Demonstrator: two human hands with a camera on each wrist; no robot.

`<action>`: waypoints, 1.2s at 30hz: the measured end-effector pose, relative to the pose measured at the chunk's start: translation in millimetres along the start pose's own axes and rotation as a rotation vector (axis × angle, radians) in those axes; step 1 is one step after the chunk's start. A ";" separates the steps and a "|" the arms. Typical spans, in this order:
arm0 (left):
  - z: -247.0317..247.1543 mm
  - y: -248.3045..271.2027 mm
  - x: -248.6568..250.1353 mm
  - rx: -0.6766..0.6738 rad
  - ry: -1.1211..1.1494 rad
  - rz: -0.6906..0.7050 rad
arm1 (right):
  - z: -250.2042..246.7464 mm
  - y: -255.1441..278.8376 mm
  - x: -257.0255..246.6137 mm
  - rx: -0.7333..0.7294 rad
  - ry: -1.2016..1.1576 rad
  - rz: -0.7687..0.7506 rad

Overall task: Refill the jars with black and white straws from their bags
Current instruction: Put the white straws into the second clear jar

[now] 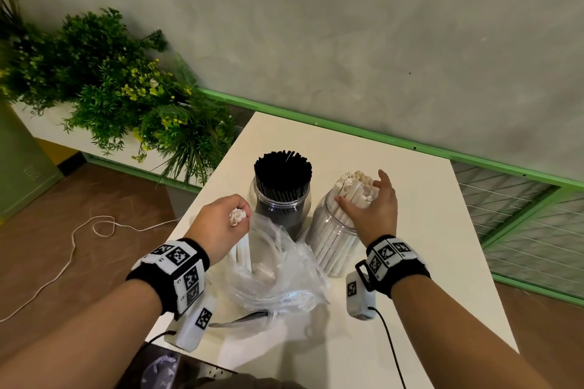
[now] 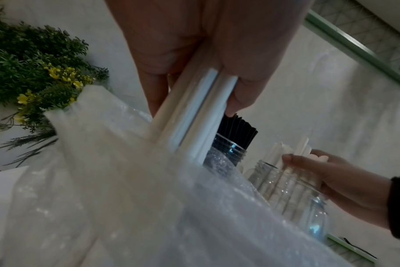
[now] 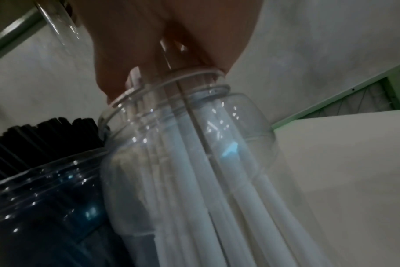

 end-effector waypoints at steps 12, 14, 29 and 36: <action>2.6 -1.8 -2.0 -0.008 0.001 0.003 | -15.3 -20.5 0.1 -0.025 0.165 -0.379; 2.4 -1.5 -1.6 -0.008 -0.001 0.004 | -15.3 -15.2 6.7 -0.076 0.200 -0.442; 2.8 -0.9 0.8 -0.003 0.004 -0.006 | -22.9 -49.5 -16.0 -0.546 0.510 -0.376; 2.2 0.1 2.0 0.006 0.022 -0.020 | -3.0 -48.6 -15.3 -0.514 0.682 -0.510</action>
Point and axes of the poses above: each hand's wrist, its own y-axis away from the middle knuckle, its own z-axis out of the palm, x = y × z, the point moved 3 cm from there along -y, towards the middle knuckle, and after that the axes turned 6 degrees about x, right-handed, at the moved point
